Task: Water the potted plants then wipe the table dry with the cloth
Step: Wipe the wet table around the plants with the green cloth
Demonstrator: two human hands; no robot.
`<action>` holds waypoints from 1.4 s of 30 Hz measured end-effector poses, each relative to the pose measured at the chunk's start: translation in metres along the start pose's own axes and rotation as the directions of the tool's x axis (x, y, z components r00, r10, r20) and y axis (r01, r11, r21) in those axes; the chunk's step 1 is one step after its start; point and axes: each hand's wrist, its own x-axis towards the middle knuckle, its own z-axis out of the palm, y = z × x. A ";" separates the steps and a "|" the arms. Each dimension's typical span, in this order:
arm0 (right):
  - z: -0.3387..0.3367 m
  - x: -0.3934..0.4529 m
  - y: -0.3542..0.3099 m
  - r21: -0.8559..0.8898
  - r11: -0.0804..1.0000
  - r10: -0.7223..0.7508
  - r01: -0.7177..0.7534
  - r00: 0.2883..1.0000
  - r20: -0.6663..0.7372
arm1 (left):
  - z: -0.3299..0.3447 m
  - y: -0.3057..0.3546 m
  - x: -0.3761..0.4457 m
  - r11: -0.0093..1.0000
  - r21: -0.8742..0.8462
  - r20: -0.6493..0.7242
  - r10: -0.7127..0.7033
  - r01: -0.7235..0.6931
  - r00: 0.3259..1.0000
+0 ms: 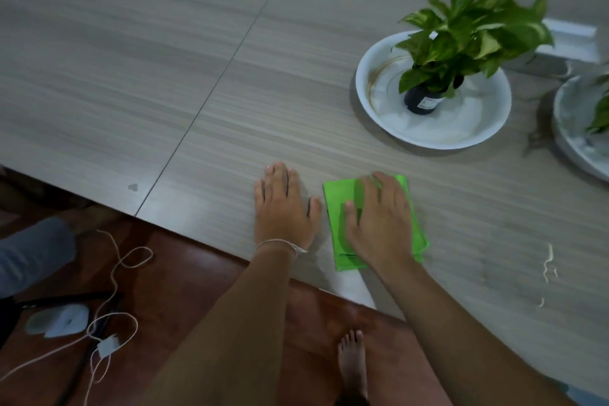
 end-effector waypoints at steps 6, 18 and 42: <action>0.034 0.002 -0.003 -0.135 0.989 -0.054 0.059 0.998 0.040 | 0.001 0.000 0.000 0.999 0.032 0.029 -0.001 0.000 1.000; 0.044 -0.011 -0.031 -0.088 0.991 0.093 -0.102 0.990 -0.109 | 0.003 -0.001 0.003 0.998 -0.053 0.073 -0.015 0.019 0.997; 0.005 -0.034 0.046 -0.209 0.856 0.455 -0.473 0.881 -0.130 | -0.035 -0.159 0.031 0.901 -0.159 0.216 0.431 -0.404 0.876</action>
